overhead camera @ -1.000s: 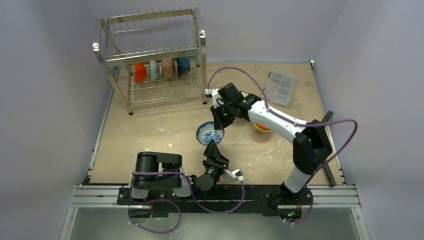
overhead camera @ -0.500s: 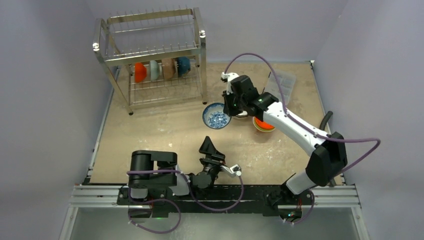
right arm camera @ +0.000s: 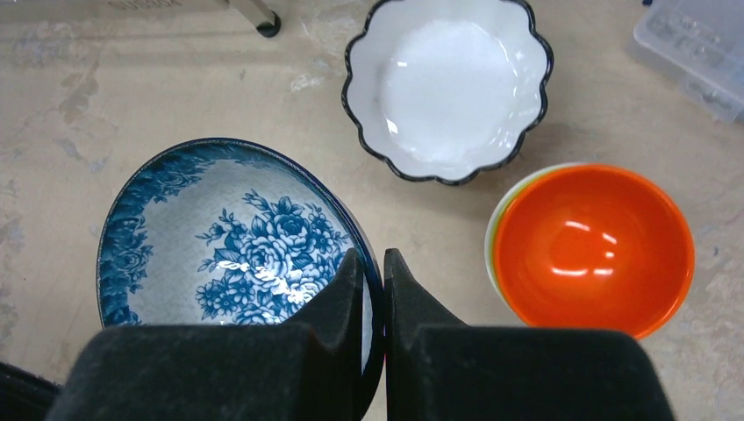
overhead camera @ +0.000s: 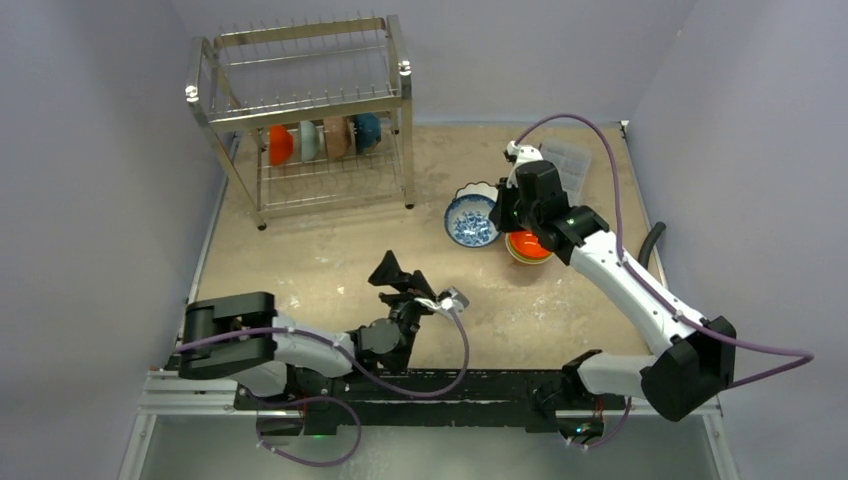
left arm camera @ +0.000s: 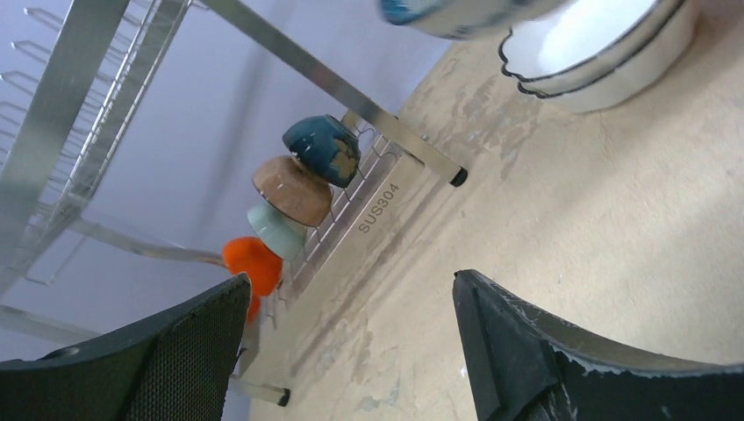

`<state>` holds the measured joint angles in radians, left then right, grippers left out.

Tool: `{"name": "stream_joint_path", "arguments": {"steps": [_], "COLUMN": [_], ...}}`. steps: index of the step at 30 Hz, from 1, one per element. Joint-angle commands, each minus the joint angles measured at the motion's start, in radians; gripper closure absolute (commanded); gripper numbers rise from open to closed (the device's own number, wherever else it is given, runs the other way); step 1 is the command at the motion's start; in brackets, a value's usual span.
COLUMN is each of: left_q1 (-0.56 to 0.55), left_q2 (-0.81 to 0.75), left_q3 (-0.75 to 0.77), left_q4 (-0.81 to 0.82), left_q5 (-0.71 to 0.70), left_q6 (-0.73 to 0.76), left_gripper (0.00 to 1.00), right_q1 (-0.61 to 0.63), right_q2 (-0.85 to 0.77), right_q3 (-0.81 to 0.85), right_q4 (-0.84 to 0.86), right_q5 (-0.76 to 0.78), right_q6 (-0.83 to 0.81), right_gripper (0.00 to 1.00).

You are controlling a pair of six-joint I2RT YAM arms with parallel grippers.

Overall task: Unload the bowls from the dish rack
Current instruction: Place the bowl at the center of the board.

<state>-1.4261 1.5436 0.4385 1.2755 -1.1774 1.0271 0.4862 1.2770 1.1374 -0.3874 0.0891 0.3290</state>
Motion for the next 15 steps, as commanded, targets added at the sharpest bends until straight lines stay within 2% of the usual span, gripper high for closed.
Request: {"name": "stream_joint_path", "arguments": {"steps": [1, 6, 15], "left_q1": [0.061, 0.141, 0.32], "left_q2": [-0.143, -0.272, -0.385], "left_q3": [0.017, 0.038, 0.113], "left_q4": [-0.277, -0.493, -0.858], "left_q5": [0.057, 0.104, 0.195], "left_q6": [-0.303, -0.496, -0.842], "left_gripper": [0.16, 0.16, 0.15], "right_q1": [0.006, 0.003, 0.003], "right_q2": [-0.095, -0.162, -0.264], "right_q3": [-0.074, -0.169, -0.378], "right_q4": [0.065, 0.081, 0.218], "right_q5": [0.038, 0.04, 0.013], "right_q6": [0.064, 0.095, 0.153], "right_gripper": [1.0, 1.0, 1.0]}}
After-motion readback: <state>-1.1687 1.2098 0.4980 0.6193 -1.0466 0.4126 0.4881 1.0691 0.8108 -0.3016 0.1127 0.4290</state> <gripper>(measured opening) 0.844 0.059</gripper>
